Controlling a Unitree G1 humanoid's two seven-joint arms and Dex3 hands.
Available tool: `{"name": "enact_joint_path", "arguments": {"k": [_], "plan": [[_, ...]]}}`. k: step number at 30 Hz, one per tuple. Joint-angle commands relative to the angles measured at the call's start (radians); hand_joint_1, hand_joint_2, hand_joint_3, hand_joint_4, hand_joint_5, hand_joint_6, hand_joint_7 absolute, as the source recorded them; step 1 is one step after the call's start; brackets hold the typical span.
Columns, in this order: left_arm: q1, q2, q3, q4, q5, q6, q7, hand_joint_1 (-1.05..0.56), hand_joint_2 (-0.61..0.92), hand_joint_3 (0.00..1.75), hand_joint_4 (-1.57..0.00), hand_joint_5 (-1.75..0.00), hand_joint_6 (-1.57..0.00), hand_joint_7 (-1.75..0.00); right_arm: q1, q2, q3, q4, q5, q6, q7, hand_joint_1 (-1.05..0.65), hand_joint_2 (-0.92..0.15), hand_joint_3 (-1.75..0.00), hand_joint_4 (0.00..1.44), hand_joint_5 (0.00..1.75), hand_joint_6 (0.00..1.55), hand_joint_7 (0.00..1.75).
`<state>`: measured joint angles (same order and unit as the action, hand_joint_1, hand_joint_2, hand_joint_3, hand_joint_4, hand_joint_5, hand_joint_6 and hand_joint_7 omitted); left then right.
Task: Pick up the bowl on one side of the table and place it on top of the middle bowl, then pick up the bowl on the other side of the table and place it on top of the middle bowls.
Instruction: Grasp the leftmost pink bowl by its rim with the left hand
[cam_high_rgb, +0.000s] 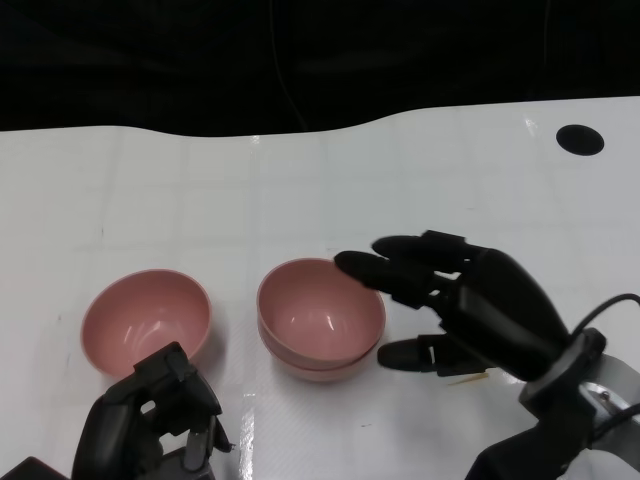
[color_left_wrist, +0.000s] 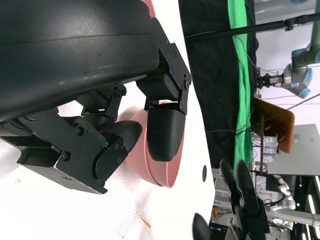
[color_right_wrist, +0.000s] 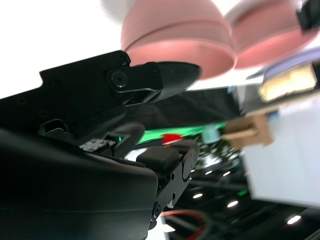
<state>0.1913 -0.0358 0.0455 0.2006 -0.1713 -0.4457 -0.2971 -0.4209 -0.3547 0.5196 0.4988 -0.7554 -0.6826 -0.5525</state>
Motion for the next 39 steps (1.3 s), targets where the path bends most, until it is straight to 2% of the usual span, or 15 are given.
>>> {"name": "enact_joint_path", "arguments": {"k": [1, 3, 4, 6, 9, 10, 11, 13, 14, 17, 20, 25, 29, 35, 39], "plan": [[-0.001, 0.016, 0.009, -0.018, -0.011, -0.016, 0.0, 0.0, 0.49, 1.36, -0.79, -1.75, -0.72, -1.67, 0.087, -0.004, -0.087, -0.034, 0.16, -0.042, 0.06, -0.32, -0.91, -0.09, 0.88, 0.5, 0.81, 0.08], [0.008, 0.018, 0.004, -0.052, -0.013, 0.004, 0.004, 0.0, 0.48, 1.37, -0.79, -1.75, -0.73, -1.66, 0.135, 0.008, -0.13, -0.05, 0.259, -0.061, 0.112, -0.26, -0.9, -0.08, 0.86, 0.61, 0.89, 0.06], [0.012, 0.018, 0.003, -0.064, -0.013, 0.01, 0.006, 0.01, 0.48, 1.37, -0.79, -1.75, -0.73, -1.66, 0.153, 0.012, -0.147, -0.058, 0.292, -0.067, 0.134, -0.23, -0.9, -0.09, 0.87, 0.58, 0.92, 0.05], [0.018, 0.02, 0.005, -0.08, -0.012, 0.012, 0.006, 0.01, 0.48, 1.38, -0.79, -1.75, -0.74, -1.63, 0.194, 0.028, -0.189, -0.053, 0.374, -0.112, 0.161, -0.12, -0.87, -0.14, 1.0, 0.5, 1.02, 0.06], [0.029, 0.025, 0.007, -0.105, -0.004, 0.024, 0.013, 0.01, 0.47, 1.38, -0.79, -1.75, -0.75, -1.6, 0.24, 0.052, -0.24, -0.026, 0.461, -0.169, 0.203, -0.03, -0.9, -0.24, 1.11, 0.55, 1.14, 0.09], [0.034, 0.025, 0.006, -0.117, 0.0, 0.031, 0.018, 0.01, 0.47, 1.39, -0.79, -1.75, -0.75, -1.6, 0.256, 0.057, -0.257, -0.022, 0.471, -0.172, 0.209, -0.03, -0.89, -0.31, 1.1, 0.63, 1.17, 0.09], [0.037, 0.026, 0.006, -0.125, 0.003, 0.036, 0.021, 0.01, 0.47, 1.39, -0.79, -1.75, -0.75, -1.6, 0.266, 0.062, -0.272, -0.02, 0.474, -0.174, 0.216, -0.03, -0.86, -0.45, 1.07, 0.84, 1.22, 0.11], [0.047, 0.027, 0.004, -0.153, 0.01, 0.053, 0.032, 0.02, 0.47, 1.39, -0.79, -1.75, -0.74, -1.6, 0.292, 0.075, -0.3, -0.019, 0.495, -0.172, 0.233, -0.03, -0.82, -0.59, 1.05, 1.02, 1.26, 0.14], [0.049, 0.029, 0.004, -0.162, 0.013, 0.056, 0.035, 0.02, 0.49, 1.37, -0.79, -1.75, -0.74, -1.6, 0.304, 0.084, -0.312, -0.02, 0.517, -0.171, 0.25, -0.02, -0.75, -0.76, 1.02, 1.21, 1.25, 0.27], [0.047, 0.04, 0.011, -0.163, 0.038, 0.025, 0.048, 0.03, 0.5, 1.35, -0.79, -1.75, -0.74, -1.6, 0.331, 0.1, -0.344, 0.002, 0.581, -0.196, 0.302, -0.05, -0.64, -1.04, 0.95, 1.53, 0.96, 1.03], [0.045, 0.044, 0.016, -0.161, 0.052, -0.003, 0.061, 0.01, 0.5, 1.34, -0.78, -1.75, -0.73, -1.59, 0.362, 0.117, -0.379, -0.012, 0.609, -0.18, 0.333, -0.11, -0.61, -1.11, 0.89, 1.7, 0.85, 1.32], [0.044, 0.059, 0.027, -0.186, 0.081, -0.013, 0.086, 0.0, 0.5, 1.29, -0.75, -1.75, -0.72, -1.56, 0.42, 0.148, -0.423, -0.063, 0.701, -0.146, 0.414, -0.14, -0.61, -1.12, 0.88, 1.75, 0.79, 1.47], [0.043, 0.081, 0.041, -0.207, 0.114, -0.019, 0.104, 0.0, 0.56, 1.18, -0.73, -1.73, -0.72, -1.52, 0.439, 0.143, -0.449, -0.06, 0.741, -0.178, 0.488, -0.12, -0.61, -1.13, 0.87, 1.75, 0.72, 1.58], [0.044, 0.101, 0.05, -0.227, 0.151, -0.027, 0.128, 0.0, 0.64, 1.04, -0.67, -1.69, -0.67, -1.47, 0.454, 0.169, -0.476, -0.059, 0.768, -0.179, 0.552, -0.13, -0.61, -1.11, 0.87, 1.75, 0.7, 1.61], [0.053, 0.095, 0.058, -0.261, 0.206, -0.016, 0.178, -0.03, 0.64, 0.97, -0.65, -1.53, -0.68, -1.32, 0.46, 0.193, -0.488, -0.049, 0.772, -0.186, 0.575, -0.13, -0.6, -1.09, 0.87, 1.75, 0.7, 1.61]]}}
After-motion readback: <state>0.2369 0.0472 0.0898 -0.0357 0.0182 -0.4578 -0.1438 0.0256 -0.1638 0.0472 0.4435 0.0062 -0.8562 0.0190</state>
